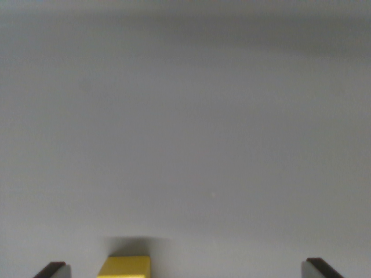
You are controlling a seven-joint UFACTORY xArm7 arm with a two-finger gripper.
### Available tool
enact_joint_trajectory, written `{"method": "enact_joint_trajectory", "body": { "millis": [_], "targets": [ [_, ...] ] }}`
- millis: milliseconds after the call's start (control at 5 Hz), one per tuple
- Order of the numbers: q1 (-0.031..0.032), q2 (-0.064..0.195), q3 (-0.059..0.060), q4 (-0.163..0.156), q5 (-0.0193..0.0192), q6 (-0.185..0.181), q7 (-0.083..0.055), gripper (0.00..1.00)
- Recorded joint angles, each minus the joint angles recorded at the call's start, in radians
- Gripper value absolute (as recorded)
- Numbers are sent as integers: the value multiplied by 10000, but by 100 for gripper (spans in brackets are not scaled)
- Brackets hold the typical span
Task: Pick yellow cube
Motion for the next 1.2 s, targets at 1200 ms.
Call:
{"method": "enact_joint_trajectory", "body": {
  "millis": [1200],
  "targets": [
    [162,161,174,-1333,120,-1387,155,0]
  ]
}}
